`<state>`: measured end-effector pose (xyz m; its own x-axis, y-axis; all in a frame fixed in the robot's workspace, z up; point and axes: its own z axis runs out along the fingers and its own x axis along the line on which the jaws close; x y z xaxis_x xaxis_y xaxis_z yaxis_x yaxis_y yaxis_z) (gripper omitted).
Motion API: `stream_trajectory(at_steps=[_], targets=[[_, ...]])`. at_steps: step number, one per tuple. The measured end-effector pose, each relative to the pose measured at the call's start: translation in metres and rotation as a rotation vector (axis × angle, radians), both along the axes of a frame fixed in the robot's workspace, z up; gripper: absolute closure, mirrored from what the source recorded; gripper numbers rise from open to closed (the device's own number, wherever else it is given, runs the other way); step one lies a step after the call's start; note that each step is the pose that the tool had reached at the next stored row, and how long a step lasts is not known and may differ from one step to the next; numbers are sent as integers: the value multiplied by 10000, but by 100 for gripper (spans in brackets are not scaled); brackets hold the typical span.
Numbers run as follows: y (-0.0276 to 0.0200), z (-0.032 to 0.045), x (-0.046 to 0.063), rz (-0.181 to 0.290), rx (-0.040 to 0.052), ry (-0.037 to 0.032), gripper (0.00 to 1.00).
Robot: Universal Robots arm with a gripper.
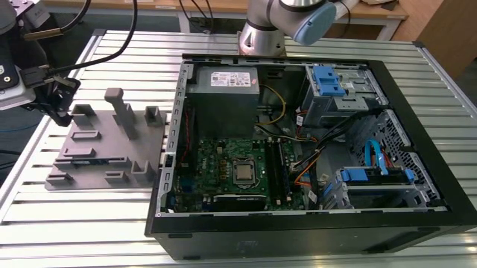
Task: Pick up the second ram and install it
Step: 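Reach for the second ram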
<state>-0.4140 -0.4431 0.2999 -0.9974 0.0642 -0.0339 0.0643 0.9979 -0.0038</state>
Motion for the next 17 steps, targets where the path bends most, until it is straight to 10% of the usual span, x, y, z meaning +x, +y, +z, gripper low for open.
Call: stream_trajectory(at_steps=[17], targets=[[0,-103,27,0,-2,0,89]])
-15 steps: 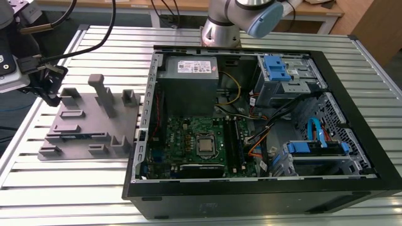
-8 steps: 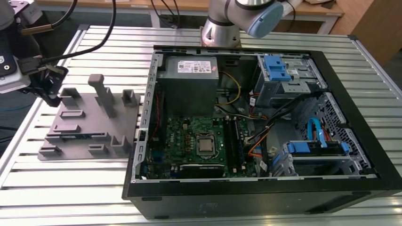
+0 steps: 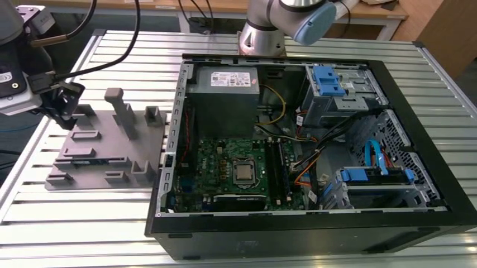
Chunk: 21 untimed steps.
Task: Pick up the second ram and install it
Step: 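Reach for the second ram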
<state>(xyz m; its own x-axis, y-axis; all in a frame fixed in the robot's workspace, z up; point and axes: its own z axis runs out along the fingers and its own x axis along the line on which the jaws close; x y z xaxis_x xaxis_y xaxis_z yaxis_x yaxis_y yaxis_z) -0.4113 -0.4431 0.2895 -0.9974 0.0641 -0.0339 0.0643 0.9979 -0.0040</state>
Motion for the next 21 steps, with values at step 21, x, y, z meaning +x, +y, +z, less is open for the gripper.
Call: stream_trajectory(at_steps=[21], targets=[[0,-245,72,-1,0,1,89]])
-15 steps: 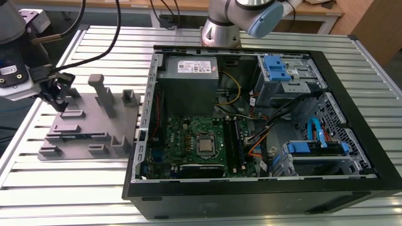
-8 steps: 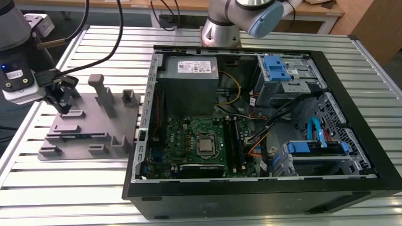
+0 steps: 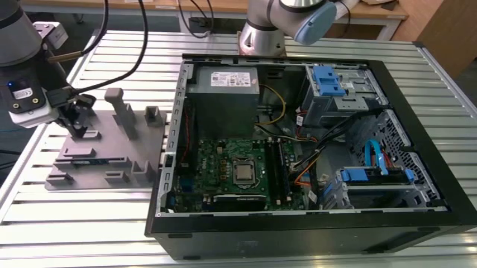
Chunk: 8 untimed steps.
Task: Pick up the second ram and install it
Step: 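Reach for the second ram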
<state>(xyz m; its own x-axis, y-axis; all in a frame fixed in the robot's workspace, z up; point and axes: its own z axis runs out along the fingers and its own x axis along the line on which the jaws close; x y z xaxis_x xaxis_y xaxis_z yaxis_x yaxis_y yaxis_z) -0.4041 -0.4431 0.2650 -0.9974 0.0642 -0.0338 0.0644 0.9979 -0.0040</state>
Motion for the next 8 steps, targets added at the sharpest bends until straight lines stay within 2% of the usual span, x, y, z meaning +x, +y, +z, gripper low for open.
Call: stream_trajectory(at_steps=[8], targets=[[0,-74,1,0,0,-1,89]])
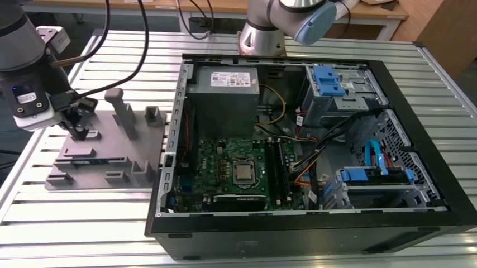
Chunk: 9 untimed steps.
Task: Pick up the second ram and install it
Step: 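Reach for the second ram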
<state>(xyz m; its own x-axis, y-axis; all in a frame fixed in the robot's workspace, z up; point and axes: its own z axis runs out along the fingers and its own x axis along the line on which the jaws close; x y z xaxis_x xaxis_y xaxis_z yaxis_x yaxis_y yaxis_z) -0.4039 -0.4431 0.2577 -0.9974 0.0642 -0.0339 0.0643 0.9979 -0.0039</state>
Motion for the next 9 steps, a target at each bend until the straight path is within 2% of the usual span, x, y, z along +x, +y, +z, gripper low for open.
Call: stream_trajectory(at_steps=[9], targets=[[-1,-71,1,2,-29,0,89]])
